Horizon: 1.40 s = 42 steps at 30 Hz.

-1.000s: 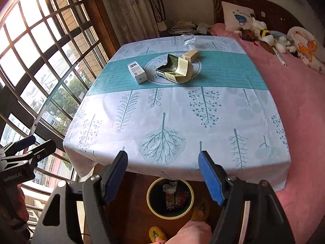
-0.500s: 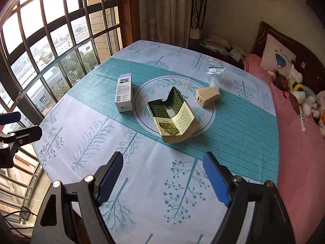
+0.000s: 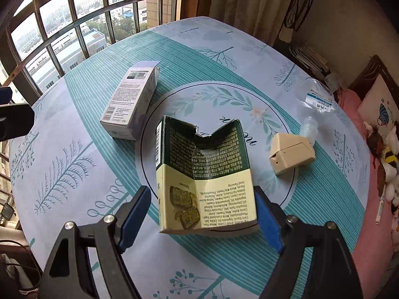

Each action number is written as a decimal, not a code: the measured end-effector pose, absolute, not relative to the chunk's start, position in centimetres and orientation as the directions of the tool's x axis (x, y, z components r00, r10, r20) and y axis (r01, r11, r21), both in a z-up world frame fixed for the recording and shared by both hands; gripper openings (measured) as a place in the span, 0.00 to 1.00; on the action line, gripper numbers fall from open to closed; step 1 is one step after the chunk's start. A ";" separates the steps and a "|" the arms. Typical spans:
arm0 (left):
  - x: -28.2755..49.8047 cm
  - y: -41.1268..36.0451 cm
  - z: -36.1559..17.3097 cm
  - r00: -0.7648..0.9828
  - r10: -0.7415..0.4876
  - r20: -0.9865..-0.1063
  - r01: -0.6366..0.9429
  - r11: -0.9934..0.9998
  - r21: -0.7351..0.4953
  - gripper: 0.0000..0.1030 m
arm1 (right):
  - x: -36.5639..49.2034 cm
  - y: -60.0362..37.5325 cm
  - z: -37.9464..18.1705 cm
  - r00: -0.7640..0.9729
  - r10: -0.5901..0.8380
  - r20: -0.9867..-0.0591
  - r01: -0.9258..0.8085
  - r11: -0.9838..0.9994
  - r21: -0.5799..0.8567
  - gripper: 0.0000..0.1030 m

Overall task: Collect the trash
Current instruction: 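Grasp the white medicine box with the left tool while the right tool grasps the green pistachio box, then carry the white box and green pistachio box down over the bin with both tools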

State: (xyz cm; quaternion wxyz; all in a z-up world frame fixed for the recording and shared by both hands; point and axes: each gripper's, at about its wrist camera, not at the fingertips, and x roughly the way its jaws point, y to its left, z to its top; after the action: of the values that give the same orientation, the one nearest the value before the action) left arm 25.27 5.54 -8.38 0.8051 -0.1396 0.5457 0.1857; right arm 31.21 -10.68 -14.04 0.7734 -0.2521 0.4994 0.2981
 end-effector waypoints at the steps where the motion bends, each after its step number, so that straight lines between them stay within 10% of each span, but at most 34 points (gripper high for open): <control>1: 25.8 5.6 -8.6 0.332 0.144 -0.932 -0.454 0.891 -0.023 0.99 | 31.6 -10.8 -14.2 0.298 0.218 -0.929 -0.714 0.697 -0.065 0.79; 18: 33.9 6.8 -14.3 0.220 0.028 -0.975 -0.499 0.862 -0.087 0.97 | 35.2 -14.9 -14.5 0.130 0.392 -0.911 -0.598 0.764 0.243 0.59; 26: 35.5 6.3 -17.0 0.166 -0.045 -0.985 -0.504 0.855 -0.124 0.33 | 35.6 -16.3 -14.5 0.117 0.443 -0.889 -0.552 0.773 0.312 0.57; 42: 27.0 4.2 -12.3 0.256 -0.040 -0.966 -0.410 0.900 -0.147 0.33 | 32.5 -18.9 -12.3 0.118 0.556 -0.823 -0.446 0.770 0.457 0.56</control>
State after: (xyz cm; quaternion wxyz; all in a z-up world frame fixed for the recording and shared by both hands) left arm 26.96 4.22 -12.29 0.7697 -0.1885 0.5979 0.1202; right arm 32.51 -18.86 -12.31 0.7460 0.0483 0.5730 0.3358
